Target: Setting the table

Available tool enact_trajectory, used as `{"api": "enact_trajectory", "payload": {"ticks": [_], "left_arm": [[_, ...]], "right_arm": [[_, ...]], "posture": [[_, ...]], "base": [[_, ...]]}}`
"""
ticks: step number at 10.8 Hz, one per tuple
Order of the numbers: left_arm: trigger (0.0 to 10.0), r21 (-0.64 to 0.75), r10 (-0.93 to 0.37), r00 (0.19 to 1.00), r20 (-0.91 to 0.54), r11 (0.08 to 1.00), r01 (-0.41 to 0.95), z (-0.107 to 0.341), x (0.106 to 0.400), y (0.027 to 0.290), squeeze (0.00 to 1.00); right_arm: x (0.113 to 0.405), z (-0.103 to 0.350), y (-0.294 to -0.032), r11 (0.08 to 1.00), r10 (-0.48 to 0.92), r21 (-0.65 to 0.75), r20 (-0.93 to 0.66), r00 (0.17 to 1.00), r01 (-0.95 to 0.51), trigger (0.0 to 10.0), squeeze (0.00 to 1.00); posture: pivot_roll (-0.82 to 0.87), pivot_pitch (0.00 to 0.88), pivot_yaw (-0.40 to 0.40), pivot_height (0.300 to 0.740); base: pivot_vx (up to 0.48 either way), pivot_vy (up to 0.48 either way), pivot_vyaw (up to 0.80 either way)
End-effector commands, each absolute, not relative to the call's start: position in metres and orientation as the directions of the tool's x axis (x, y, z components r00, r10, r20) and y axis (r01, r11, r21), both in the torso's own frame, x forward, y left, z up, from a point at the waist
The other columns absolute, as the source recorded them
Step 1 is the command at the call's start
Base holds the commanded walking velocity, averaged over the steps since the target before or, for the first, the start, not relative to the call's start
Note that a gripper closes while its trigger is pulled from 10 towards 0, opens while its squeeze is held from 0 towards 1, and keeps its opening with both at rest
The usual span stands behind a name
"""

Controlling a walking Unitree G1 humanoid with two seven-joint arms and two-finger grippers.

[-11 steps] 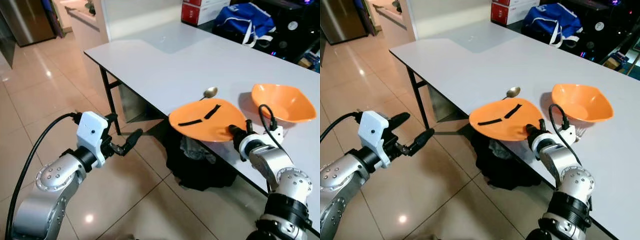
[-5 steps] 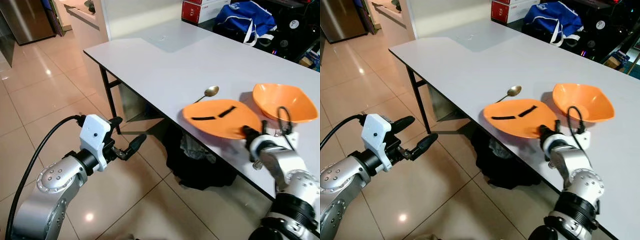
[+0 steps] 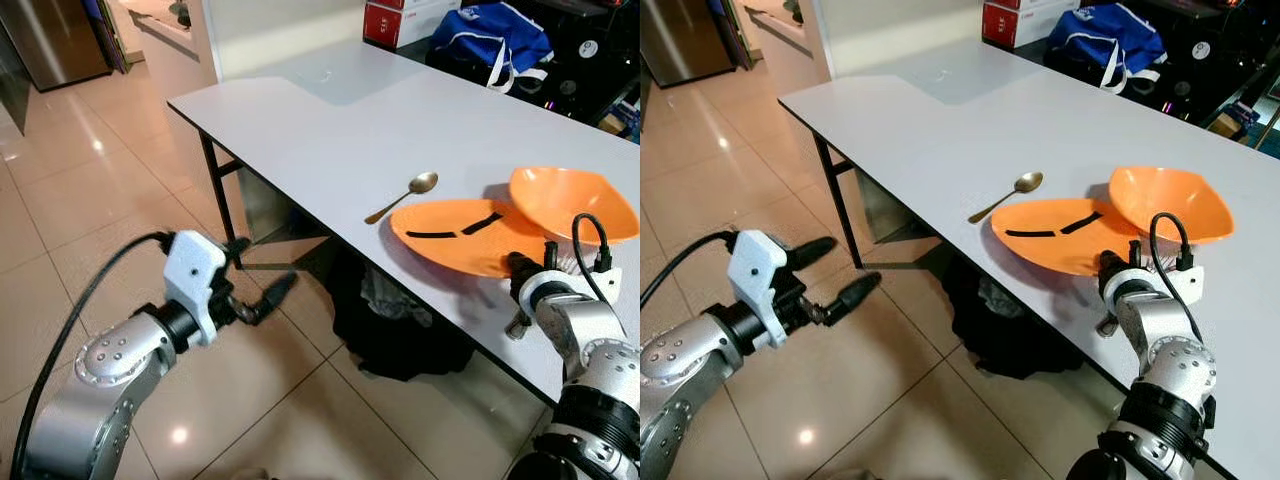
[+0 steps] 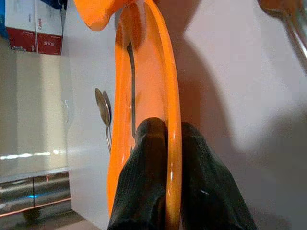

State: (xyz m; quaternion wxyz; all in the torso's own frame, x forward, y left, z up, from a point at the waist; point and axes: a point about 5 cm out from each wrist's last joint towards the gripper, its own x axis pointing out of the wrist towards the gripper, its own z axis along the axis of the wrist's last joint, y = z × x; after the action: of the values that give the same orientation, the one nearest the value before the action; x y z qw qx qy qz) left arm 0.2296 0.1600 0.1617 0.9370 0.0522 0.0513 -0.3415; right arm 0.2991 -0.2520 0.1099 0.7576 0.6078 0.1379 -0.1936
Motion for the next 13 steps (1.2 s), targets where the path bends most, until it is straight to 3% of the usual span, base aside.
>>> {"api": "enact_trajectory", "payload": {"ticks": [1, 5, 6, 7, 13], "left_arm": [[10.0, 0.04, -0.676, 0.721, -0.151, 0.725, 0.688, 0.161, 0.223, 0.156, 0.0], [10.0, 0.04, -0.694, 0.699, -0.173, 0.704, 0.709, 0.16, 0.221, 0.155, 0.0], [10.0, 0.038, -0.696, 0.697, -0.175, 0.702, 0.711, 0.16, 0.22, 0.155, 0.0], [10.0, 0.037, -0.697, 0.696, -0.175, 0.701, 0.712, 0.16, 0.22, 0.155, 0.0], [10.0, 0.046, -0.694, 0.696, -0.183, 0.701, 0.712, 0.16, 0.221, 0.156, 0.0]], "right_arm": [[0.298, 0.103, -0.25, 0.201, -0.134, 0.844, -0.48, 0.867, 0.498, 10.0, 0.0], [0.292, 0.082, -0.245, 0.235, -0.156, 0.773, -0.568, 0.808, 0.589, 10.0, 0.0], [0.291, 0.079, -0.245, 0.233, -0.159, 0.766, -0.578, 0.8, 0.599, 10.0, 0.11], [0.29, 0.076, -0.245, 0.235, -0.161, 0.754, -0.592, 0.79, 0.613, 10.0, 1.0], [0.293, 0.07, -0.242, 0.292, -0.186, 0.705, -0.621, 0.761, 0.646, 10.0, 1.0]], "posture": [[0.09, 0.004, 0.001, 0.74], [0.09, 0.0, 0.0, 0.74], [0.09, 0.0, 0.0, 0.74], [0.09, 0.0, -0.001, 0.74], [0.09, 0.0, 0.001, 0.74]], "base": [[0.0, 0.0, 0.0], [0.0, 0.0, 0.0], [0.0, 0.0, 0.0], [0.0, 0.0, 0.0], [0.0, 0.0, 0.0]]}}
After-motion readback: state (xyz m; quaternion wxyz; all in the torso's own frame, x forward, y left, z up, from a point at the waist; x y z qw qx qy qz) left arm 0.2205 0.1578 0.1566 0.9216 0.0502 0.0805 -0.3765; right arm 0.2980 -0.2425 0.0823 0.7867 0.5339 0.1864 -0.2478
